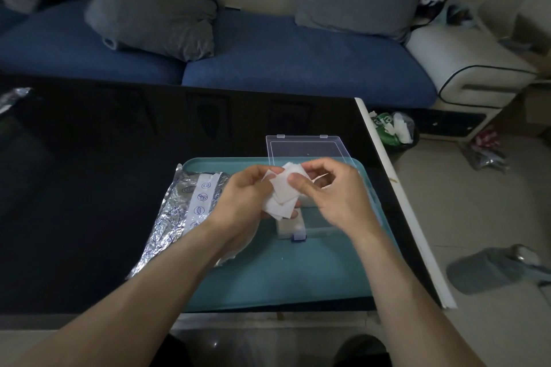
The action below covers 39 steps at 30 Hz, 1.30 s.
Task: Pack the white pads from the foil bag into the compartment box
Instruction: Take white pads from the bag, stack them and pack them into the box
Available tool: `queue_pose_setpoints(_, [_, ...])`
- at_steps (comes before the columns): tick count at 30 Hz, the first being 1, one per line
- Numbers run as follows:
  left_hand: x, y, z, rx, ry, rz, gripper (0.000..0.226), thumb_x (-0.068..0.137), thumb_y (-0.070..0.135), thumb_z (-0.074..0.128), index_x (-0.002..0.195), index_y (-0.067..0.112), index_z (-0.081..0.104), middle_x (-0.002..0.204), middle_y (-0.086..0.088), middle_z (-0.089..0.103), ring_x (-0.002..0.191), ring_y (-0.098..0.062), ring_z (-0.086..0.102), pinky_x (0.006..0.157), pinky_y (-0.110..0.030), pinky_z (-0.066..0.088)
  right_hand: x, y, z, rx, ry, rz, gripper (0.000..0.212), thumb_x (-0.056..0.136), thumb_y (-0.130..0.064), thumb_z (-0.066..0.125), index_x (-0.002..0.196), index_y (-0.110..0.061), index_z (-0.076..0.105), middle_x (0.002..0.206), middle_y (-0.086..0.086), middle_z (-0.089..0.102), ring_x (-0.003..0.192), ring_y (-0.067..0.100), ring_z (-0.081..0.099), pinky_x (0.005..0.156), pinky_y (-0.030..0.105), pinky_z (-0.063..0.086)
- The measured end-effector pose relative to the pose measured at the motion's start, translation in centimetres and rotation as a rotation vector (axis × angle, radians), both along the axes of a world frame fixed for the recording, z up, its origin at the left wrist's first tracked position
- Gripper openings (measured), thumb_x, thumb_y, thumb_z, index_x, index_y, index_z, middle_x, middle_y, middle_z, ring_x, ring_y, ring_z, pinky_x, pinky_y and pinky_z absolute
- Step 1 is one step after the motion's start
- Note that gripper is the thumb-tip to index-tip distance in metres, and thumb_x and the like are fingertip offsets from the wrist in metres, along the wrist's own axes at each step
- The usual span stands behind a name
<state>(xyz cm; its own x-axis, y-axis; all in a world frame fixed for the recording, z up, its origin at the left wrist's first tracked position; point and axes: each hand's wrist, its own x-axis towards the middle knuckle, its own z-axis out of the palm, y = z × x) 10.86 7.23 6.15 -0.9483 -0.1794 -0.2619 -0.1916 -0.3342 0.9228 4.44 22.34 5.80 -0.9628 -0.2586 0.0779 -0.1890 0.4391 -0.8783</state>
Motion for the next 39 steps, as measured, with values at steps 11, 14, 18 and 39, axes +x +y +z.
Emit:
queue_pose_setpoints(11, [-0.1,0.1,0.1,-0.025,-0.063,0.024,0.019,0.102,0.006,0.050,0.106,-0.011,0.056,0.089,-0.033,0.063,0.057,-0.037,0.064,0.046,-0.035,0.054,-0.7,1.3,0.3,0.071,-0.025,0.222,0.026,0.075,-0.024,0.088,0.094,-0.032,0.072,0.079,-0.006,0.067,0.067,0.010,0.058,0.066,0.020,0.050])
queue_pose_setpoints(14, [-0.1,0.1,0.0,-0.039,-0.065,0.014,0.019,0.101,0.005,0.050,0.105,-0.013,0.056,0.087,-0.031,0.064,0.057,-0.036,0.065,0.046,-0.039,0.056,-0.9,1.6,0.3,0.063,0.007,0.221,0.020,0.074,-0.024,0.088,0.083,-0.033,0.073,0.079,-0.007,0.070,0.067,0.011,0.060,0.065,0.024,0.051])
queue_pose_setpoints(18, [-0.3,-0.1,-0.2,-0.003,-0.075,0.038,0.014,0.100,0.003,0.051,0.100,-0.009,0.058,0.082,-0.031,0.065,0.059,-0.040,0.064,0.048,-0.040,0.055,-1.1,2.0,0.4,0.041,0.010,0.219,0.013,0.076,-0.024,0.088,0.082,-0.025,0.076,0.082,-0.008,0.072,0.068,0.008,0.065,0.066,0.028,0.054])
queue_pose_setpoints(39, [-0.3,0.0,0.0,0.127,-0.093,0.030,0.037,0.105,0.026,0.043,0.110,-0.007,0.061,0.108,-0.029,0.066,0.083,-0.037,0.067,0.059,-0.046,0.061,0.6,0.1,1.7,0.095,-0.156,0.152,0.026,0.075,-0.027,0.087,0.092,-0.024,0.069,0.076,-0.006,0.075,0.064,0.007,0.072,0.063,0.019,0.055])
